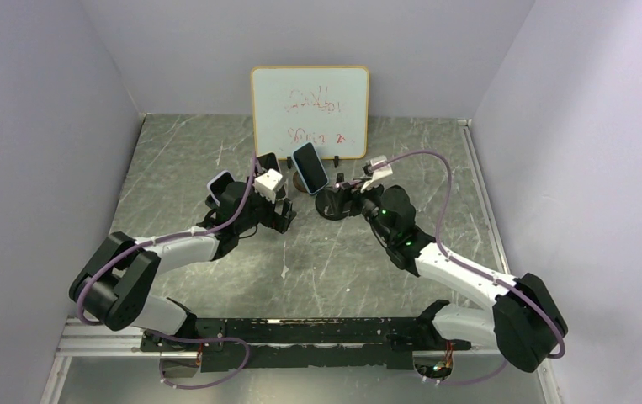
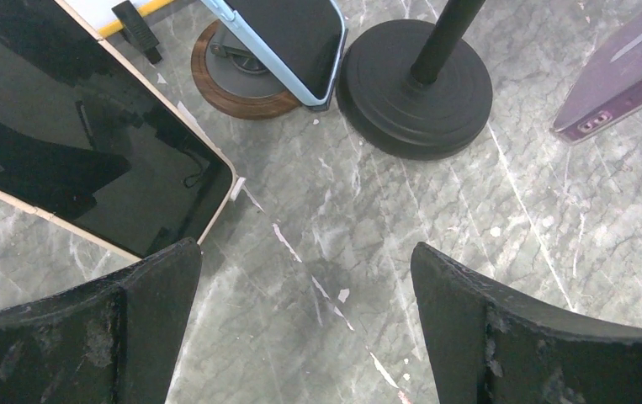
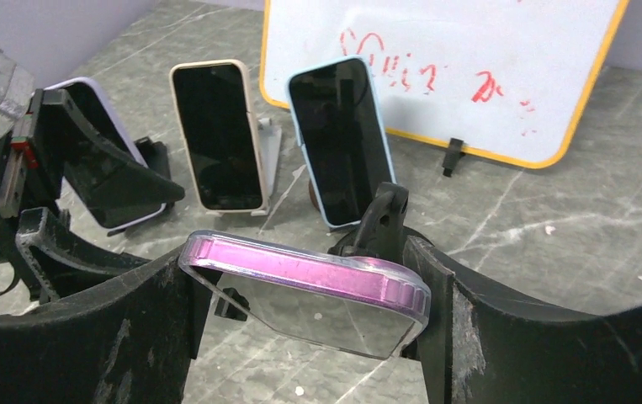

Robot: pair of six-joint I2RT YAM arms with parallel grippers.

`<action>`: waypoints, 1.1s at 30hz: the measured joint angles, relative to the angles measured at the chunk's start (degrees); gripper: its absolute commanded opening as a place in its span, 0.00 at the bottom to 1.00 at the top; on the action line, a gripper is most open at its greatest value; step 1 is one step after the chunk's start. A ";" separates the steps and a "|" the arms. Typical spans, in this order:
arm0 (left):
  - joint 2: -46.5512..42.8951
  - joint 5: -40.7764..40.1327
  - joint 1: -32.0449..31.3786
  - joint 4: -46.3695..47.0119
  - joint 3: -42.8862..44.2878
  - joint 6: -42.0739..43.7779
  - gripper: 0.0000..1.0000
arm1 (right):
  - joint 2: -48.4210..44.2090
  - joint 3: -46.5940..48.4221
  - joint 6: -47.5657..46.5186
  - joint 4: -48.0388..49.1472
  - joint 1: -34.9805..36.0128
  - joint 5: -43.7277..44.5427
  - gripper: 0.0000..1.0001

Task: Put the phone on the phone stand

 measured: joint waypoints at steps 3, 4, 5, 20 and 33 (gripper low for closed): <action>0.11 -0.02 0.00 0.00 0.11 0.00 0.98 | -1.18 0.00 0.31 -1.36 0.02 2.73 0.74; 0.15 0.00 0.00 0.00 0.22 0.00 0.98 | -1.33 0.00 0.33 -1.64 0.02 3.21 0.74; 0.24 0.00 0.00 0.00 0.31 0.00 0.98 | -1.53 0.00 0.28 -2.19 0.02 4.22 0.75; 0.39 -0.02 0.00 -0.09 0.66 0.00 0.98 | 2.89 5.14 -1.03 -5.44 0.02 10.62 0.84; 0.57 0.00 0.00 -0.50 0.94 0.00 0.98 | 6.84 8.76 -2.67 -4.61 -0.94 12.24 0.91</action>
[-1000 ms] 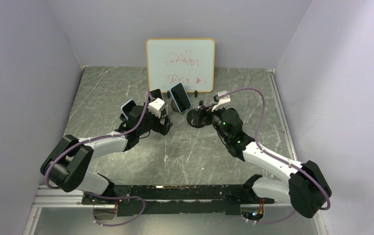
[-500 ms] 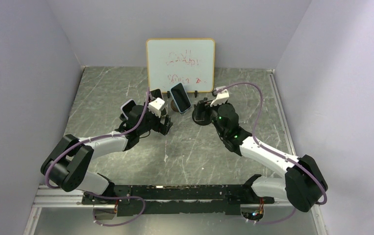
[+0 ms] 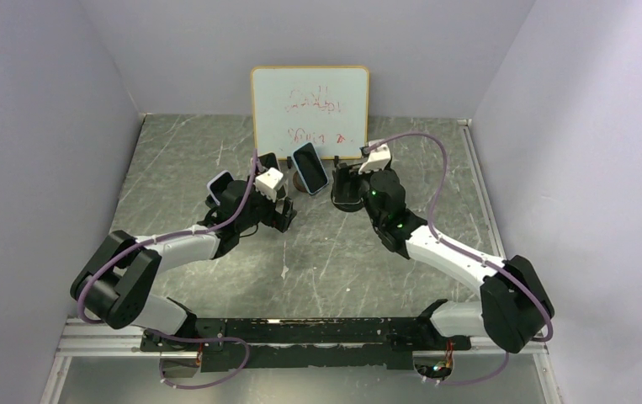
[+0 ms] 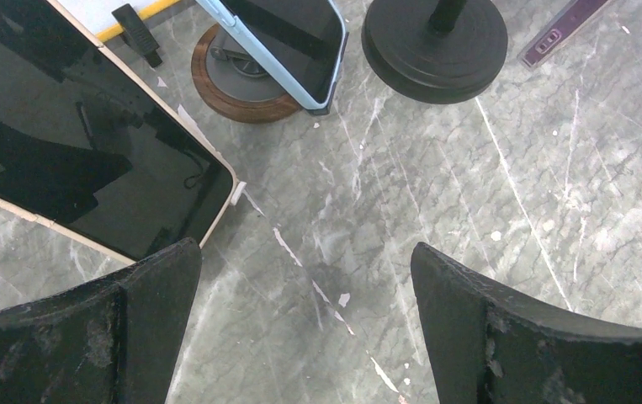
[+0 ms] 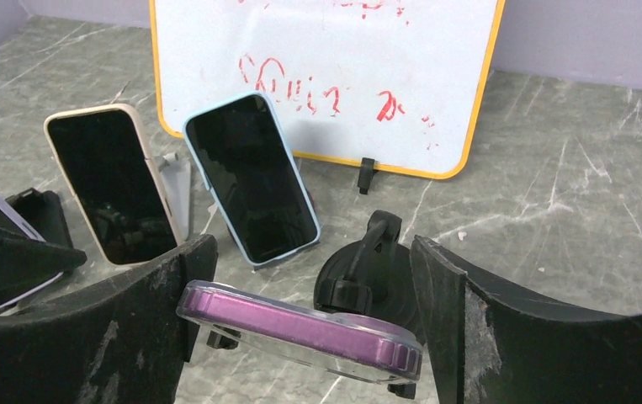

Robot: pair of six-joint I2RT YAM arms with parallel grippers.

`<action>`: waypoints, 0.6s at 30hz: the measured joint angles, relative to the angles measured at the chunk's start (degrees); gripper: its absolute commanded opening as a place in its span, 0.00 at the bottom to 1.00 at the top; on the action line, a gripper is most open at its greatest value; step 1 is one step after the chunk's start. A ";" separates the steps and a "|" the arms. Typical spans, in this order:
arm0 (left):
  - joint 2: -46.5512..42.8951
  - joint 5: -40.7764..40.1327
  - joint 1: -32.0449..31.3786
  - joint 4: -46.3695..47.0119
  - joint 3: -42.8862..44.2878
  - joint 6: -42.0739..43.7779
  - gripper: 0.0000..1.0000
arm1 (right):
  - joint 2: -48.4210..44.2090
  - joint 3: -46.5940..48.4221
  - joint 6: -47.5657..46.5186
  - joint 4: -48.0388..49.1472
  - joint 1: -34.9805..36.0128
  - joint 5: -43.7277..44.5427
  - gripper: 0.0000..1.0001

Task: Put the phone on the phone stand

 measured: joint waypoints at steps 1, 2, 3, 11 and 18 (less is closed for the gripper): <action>0.04 0.00 0.00 -0.02 0.00 0.00 0.98 | 0.22 0.15 0.02 0.13 -0.13 0.00 0.93; 0.09 0.00 0.00 -0.07 0.02 0.00 0.98 | 0.44 0.31 -0.02 0.15 -0.26 0.00 0.95; 0.11 0.00 0.00 -0.13 0.02 0.00 0.98 | 0.61 0.48 -0.04 0.13 -0.35 0.00 0.96; 0.22 0.00 0.00 -0.33 0.04 0.00 0.98 | 0.61 0.98 -0.15 0.02 -0.98 -0.28 1.00; 0.46 0.02 0.00 -0.39 0.04 0.00 0.98 | -4.02 1.01 0.09 -1.64 -1.68 -2.49 1.00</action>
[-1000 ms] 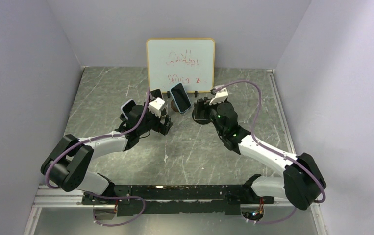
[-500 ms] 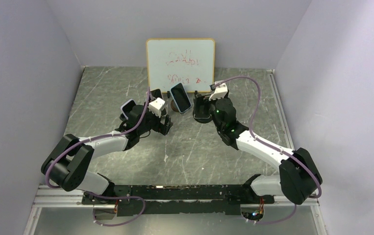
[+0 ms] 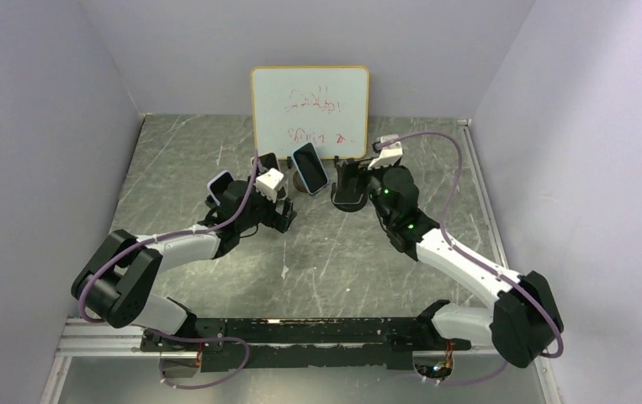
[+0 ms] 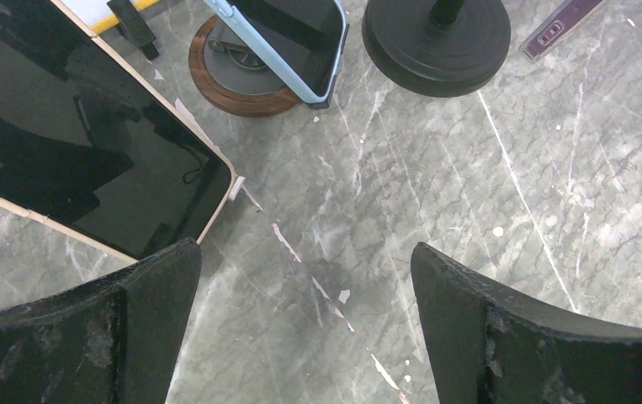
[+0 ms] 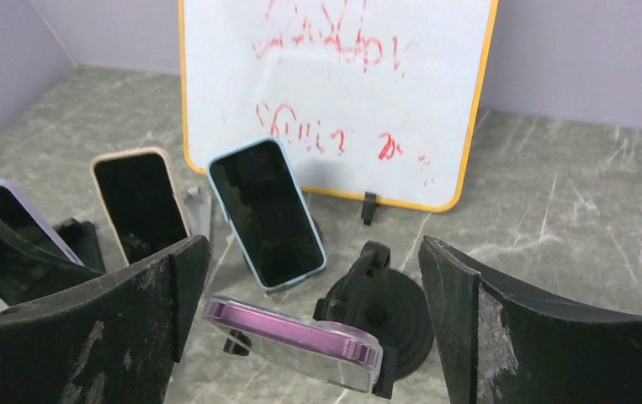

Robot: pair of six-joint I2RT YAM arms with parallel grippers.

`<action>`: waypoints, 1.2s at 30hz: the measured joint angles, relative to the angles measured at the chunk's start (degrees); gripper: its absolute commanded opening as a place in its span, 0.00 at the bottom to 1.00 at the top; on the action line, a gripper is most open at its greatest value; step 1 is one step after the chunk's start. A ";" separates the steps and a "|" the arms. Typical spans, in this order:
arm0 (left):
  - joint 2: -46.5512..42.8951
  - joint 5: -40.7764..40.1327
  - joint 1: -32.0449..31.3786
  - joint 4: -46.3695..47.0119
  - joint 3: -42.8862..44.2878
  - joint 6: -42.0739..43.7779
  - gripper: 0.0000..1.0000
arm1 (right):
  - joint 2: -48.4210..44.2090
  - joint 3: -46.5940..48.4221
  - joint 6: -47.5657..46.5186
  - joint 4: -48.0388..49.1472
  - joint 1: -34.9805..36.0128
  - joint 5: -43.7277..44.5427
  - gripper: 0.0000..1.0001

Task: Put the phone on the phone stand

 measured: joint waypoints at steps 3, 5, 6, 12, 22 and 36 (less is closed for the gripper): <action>0.00 0.00 0.00 0.00 0.00 0.00 0.98 | -3.06 0.35 0.37 -0.11 -1.03 -1.44 1.00; -0.04 -0.02 0.00 0.00 0.00 0.00 0.98 | -4.59 1.07 0.61 -0.09 -2.10 -2.45 1.00; -0.15 -0.04 0.00 0.02 -0.02 0.00 0.98 | -5.29 1.42 0.81 -0.02 -2.80 -3.13 1.00; -6.27 -1.44 0.00 0.68 -2.10 0.00 0.98 | -10.27 0.87 3.89 -1.40 -9.09 -6.86 1.00; -26.56 -7.82 0.00 3.54 -8.37 -1.33 1.00 | -24.83 -8.68 17.31 -15.47 -11.04 10.58 1.00; -33.86 -18.45 0.57 3.48 -11.43 -1.38 1.00 | -36.74 -19.74 26.91 -28.35 -11.04 20.55 1.00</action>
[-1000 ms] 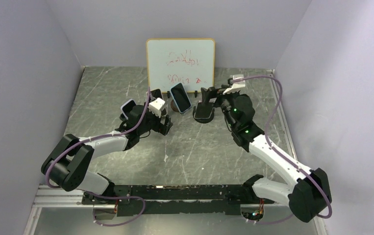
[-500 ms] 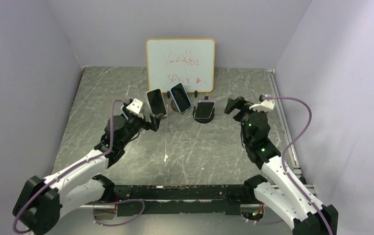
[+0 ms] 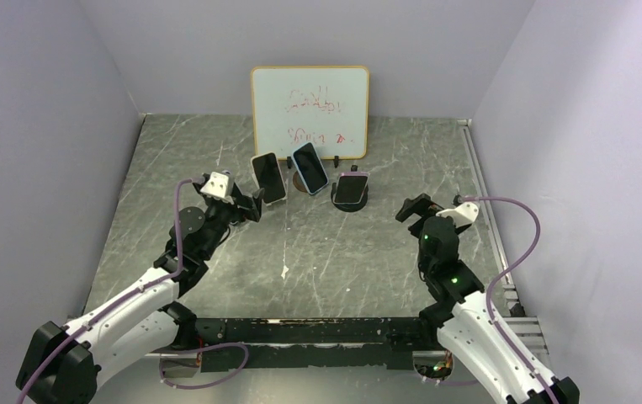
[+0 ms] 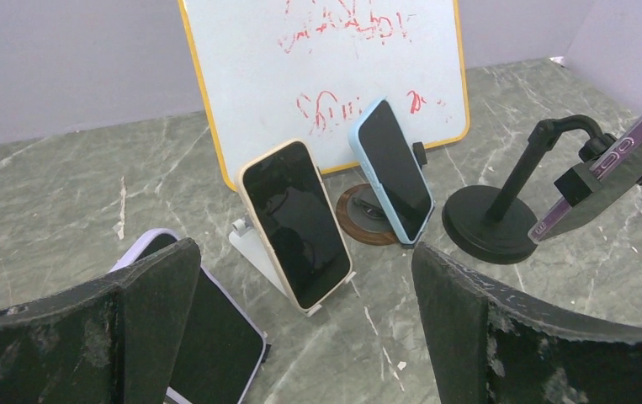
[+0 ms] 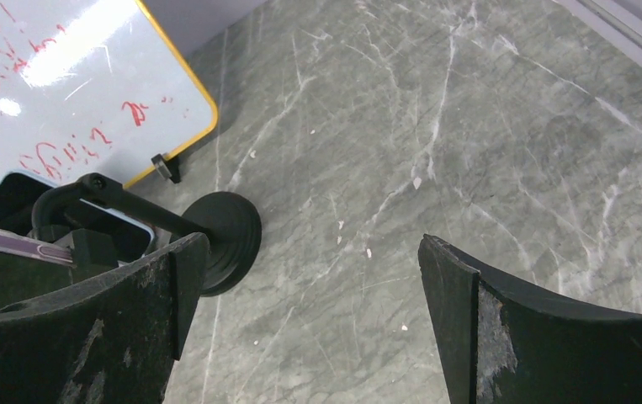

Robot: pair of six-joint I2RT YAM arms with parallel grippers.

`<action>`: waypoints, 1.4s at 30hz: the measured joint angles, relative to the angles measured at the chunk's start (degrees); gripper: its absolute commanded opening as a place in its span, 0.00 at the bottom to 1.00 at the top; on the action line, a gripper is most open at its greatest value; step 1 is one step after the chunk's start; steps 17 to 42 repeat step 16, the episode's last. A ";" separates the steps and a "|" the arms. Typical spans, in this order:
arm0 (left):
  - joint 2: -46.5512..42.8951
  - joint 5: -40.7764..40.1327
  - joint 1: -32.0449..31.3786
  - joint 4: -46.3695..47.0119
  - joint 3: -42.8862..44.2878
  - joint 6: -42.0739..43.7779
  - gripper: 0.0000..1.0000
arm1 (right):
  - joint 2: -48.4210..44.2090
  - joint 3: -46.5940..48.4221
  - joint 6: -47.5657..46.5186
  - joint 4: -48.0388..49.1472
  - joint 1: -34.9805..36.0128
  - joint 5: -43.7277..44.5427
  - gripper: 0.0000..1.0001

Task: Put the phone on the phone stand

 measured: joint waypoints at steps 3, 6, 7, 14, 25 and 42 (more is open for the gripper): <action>0.00 -0.33 0.00 0.00 0.00 0.04 1.00 | 0.44 0.00 0.02 0.00 0.00 -0.09 1.00; 0.00 -0.37 0.00 0.02 0.00 0.04 1.00 | 0.37 0.00 0.00 0.02 0.00 -0.07 1.00; 0.02 -0.37 0.02 0.02 0.00 0.04 1.00 | 0.35 0.00 0.00 0.00 0.00 -0.07 1.00; 0.04 -0.31 0.04 0.76 -0.26 0.04 1.00 | -0.17 0.00 -0.11 0.07 0.00 -0.02 1.00; -0.02 -0.28 0.04 0.87 -0.37 0.07 1.00 | -0.24 0.00 -0.22 0.09 0.00 0.07 1.00; -0.02 -0.28 0.04 0.87 -0.37 0.07 1.00 | -0.24 0.00 -0.22 0.09 0.00 0.07 1.00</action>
